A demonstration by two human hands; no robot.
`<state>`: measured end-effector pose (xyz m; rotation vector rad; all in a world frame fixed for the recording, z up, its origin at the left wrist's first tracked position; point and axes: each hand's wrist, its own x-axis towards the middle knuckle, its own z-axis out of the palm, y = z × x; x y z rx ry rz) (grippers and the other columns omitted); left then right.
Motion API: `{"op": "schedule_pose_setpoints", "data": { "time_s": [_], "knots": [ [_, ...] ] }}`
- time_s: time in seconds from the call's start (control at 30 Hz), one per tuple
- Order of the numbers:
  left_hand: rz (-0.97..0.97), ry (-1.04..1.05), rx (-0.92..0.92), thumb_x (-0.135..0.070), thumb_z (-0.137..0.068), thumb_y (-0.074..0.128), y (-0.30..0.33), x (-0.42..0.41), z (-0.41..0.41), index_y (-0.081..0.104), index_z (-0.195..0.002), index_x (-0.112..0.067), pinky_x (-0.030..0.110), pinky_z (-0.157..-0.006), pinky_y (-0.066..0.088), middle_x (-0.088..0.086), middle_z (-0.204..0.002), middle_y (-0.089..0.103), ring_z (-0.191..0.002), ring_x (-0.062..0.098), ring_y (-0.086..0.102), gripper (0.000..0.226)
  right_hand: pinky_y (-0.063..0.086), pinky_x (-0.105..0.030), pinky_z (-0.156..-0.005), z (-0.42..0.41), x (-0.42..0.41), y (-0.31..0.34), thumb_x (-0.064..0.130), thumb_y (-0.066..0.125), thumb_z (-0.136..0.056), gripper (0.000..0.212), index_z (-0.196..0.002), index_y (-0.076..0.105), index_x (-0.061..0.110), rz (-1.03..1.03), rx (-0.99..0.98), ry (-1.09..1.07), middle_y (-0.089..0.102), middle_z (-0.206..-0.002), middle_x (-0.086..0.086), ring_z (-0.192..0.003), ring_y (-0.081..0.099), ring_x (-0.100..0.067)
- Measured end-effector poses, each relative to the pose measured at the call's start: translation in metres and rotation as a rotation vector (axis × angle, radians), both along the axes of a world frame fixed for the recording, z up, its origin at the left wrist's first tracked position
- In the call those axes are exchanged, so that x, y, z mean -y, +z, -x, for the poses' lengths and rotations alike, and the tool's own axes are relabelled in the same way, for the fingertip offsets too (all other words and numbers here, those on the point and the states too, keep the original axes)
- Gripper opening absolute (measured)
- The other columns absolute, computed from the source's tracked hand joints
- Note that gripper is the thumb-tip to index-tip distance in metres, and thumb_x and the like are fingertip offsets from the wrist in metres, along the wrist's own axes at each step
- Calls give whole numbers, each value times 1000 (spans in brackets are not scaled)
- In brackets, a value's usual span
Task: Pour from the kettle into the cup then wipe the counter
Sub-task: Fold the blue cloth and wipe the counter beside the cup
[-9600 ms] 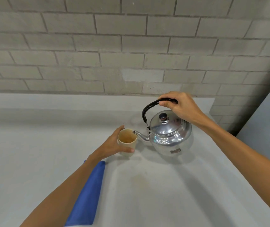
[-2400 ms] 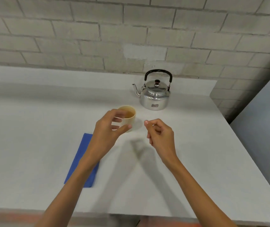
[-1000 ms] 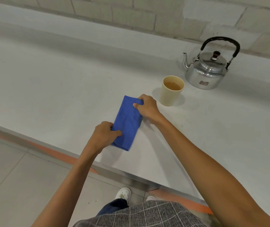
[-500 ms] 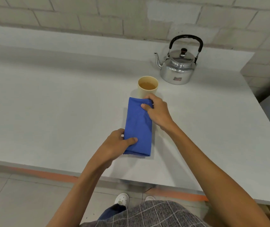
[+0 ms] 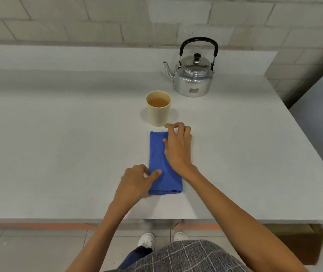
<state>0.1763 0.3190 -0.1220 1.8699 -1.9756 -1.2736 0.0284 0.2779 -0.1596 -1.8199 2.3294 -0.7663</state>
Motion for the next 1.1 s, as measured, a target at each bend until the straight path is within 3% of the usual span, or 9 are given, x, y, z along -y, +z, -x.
{"op": "schedule_pose_setpoints", "data": {
  "time_s": [0.07, 0.13, 0.2, 0.33, 0.43, 0.57, 0.73, 0.83, 1.1],
  "knots": [
    [186, 50, 138, -56, -87, 48, 3, 3, -10, 62, -97, -14, 40, -78, 54, 9, -84, 71, -77, 27, 67, 45, 38, -34, -91, -13, -5, -1, 14, 51, -93, 40, -133, 43, 14, 27, 15, -22, 40, -136, -11, -119, 37, -28],
    [329, 105, 235, -53, -90, 43, 5, 10, -20, 61, -101, -15, 38, -76, 51, 10, -94, 68, -86, 31, 63, 43, 32, -39, -105, -28, -11, -10, 22, 41, -99, 41, -139, 38, 11, -47, 2, 14, 35, -146, -13, -132, 33, -30],
    [442, 127, 216, -45, -94, 42, 3, 19, -27, 58, -109, -13, 39, -76, 46, 11, -105, 66, -96, 31, 60, 39, 16, -40, -116, -37, -15, -18, 27, 28, -102, 47, -145, 28, 8, -145, -70, 52, 25, -155, -13, -143, 20, -28],
    [600, 13, 160, -26, -97, 43, -11, 37, -34, 53, -123, -5, 47, -93, 42, 16, -130, 54, -119, 33, 46, 35, -2, -39, -120, -47, -14, -22, 31, 19, -103, 53, -150, 12, 7, -198, -134, 140, 8, -160, -11, -148, 3, -22],
    [616, -53, 152, -19, -97, 42, -22, 49, -32, 48, -132, -5, 49, -104, 36, 17, -146, 39, -133, 34, 34, 38, -3, -39, -121, -63, -21, -23, 33, 18, -102, 54, -150, 8, 10, -191, -173, 281, 6, -160, -9, -148, -1, -20],
    [607, -140, 126, -16, -98, 38, -34, 54, -26, 39, -139, -5, 49, -113, 28, 16, -153, 29, -139, 33, 27, 42, -8, -35, -120, -65, -42, -23, 31, 20, -102, 53, -150, 11, 13, -178, -167, 370, 7, -160, -5, -148, -1, -15],
    [578, -186, 81, -24, -101, 30, -43, 51, -18, 27, -146, -11, 42, -120, 11, 9, -157, 20, -145, 24, 17, 47, -9, -34, -119, -21, -72, -26, 32, 18, -101, 54, -151, 9, 15, -189, -160, 298, 5, -161, -2, -148, -2, -13],
    [541, -212, 95, -31, -101, 27, -48, 49, -16, 18, -148, -15, 38, -118, 2, 4, -159, 15, -146, 19, 11, 51, -2, -37, -121, 17, -70, -26, 33, 19, -101, 54, -151, 9, 16, -220, -180, 181, 5, -161, -2, -148, 0, -14],
    [577, -259, 173, -33, -100, 29, -57, 49, -16, 21, -147, -13, 41, -119, 2, 6, -158, 17, -147, 20, 10, 52, -3, -37, -119, 26, -22, -24, 33, 20, -101, 53, -150, 11, 15, -250, -158, 138, 6, -161, -4, -148, 1, -16]
  ]
}}
